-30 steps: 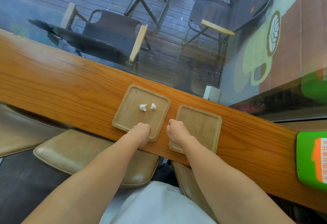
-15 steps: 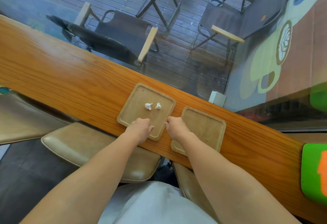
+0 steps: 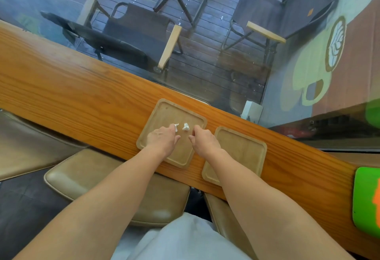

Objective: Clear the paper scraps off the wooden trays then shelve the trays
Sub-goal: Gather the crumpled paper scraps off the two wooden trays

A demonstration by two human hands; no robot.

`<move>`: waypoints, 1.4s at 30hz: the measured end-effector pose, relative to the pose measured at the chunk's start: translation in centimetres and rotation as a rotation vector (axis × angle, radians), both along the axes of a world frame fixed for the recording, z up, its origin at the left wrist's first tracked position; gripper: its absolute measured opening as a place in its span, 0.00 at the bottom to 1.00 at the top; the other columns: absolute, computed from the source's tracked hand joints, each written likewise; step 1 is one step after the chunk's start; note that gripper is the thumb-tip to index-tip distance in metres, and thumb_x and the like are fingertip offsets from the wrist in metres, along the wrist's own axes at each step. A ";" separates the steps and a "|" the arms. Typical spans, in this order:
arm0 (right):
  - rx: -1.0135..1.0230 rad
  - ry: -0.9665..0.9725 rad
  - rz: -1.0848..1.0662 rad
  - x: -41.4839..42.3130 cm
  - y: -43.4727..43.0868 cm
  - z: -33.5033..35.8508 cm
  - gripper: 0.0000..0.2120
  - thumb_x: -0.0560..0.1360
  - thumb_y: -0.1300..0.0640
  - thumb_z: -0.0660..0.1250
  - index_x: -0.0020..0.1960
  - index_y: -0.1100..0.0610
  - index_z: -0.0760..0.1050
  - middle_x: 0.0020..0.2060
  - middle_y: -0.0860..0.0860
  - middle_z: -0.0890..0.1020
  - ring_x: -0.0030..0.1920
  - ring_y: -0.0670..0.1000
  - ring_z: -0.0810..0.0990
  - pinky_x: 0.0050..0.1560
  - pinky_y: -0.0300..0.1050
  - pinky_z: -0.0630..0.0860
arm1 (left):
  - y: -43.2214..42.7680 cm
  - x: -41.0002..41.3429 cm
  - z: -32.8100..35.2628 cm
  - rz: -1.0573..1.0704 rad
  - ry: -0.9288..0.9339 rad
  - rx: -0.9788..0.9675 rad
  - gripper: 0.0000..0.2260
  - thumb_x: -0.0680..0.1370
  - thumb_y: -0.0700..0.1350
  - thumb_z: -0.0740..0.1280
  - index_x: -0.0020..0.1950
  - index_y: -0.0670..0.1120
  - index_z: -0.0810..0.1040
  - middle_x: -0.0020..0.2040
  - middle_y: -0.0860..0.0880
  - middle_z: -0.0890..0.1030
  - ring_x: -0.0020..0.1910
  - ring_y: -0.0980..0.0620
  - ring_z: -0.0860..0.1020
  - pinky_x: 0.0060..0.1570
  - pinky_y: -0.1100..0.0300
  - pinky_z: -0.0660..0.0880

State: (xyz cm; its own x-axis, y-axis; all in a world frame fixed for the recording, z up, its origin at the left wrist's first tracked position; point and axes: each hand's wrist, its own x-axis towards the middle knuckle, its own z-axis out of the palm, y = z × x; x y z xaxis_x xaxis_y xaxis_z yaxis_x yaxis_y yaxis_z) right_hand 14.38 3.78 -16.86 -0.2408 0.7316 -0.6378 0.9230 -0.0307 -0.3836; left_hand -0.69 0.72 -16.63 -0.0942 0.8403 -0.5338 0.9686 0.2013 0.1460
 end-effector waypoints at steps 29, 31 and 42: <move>-0.067 0.041 -0.134 -2.6 1.4 -2.2 0.07 0.82 0.53 0.56 0.56 0.55 0.67 0.48 0.57 0.79 0.45 0.58 0.78 0.43 0.53 0.76 | 1.6 -1.3 -4.1 0.024 -0.106 -0.018 0.06 0.81 0.48 0.53 0.48 0.48 0.65 0.38 0.47 0.75 0.35 0.45 0.73 0.32 0.53 0.64; -0.067 0.031 -0.149 -2.0 1.1 -1.5 0.05 0.80 0.53 0.57 0.53 0.55 0.67 0.48 0.58 0.79 0.45 0.59 0.77 0.46 0.54 0.77 | 1.5 -1.4 -3.5 0.000 -0.085 -0.029 0.06 0.81 0.48 0.53 0.48 0.48 0.65 0.39 0.46 0.75 0.36 0.44 0.73 0.32 0.53 0.64; -0.013 0.018 -0.168 3.3 -2.3 2.7 0.12 0.78 0.51 0.54 0.41 0.55 0.71 0.45 0.56 0.78 0.42 0.56 0.76 0.40 0.47 0.70 | -2.3 1.9 1.0 0.011 -0.031 0.027 0.11 0.80 0.51 0.53 0.51 0.47 0.71 0.46 0.44 0.79 0.43 0.43 0.76 0.39 0.52 0.70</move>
State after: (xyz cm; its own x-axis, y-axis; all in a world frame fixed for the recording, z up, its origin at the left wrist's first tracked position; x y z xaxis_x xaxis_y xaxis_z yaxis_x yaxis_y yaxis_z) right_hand 17.72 1.45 -14.12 -0.1271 0.7545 -0.6438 0.8975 -0.1888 -0.3985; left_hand 1.19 -1.63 -15.62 -0.0870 0.8534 -0.5140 0.9612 0.2075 0.1818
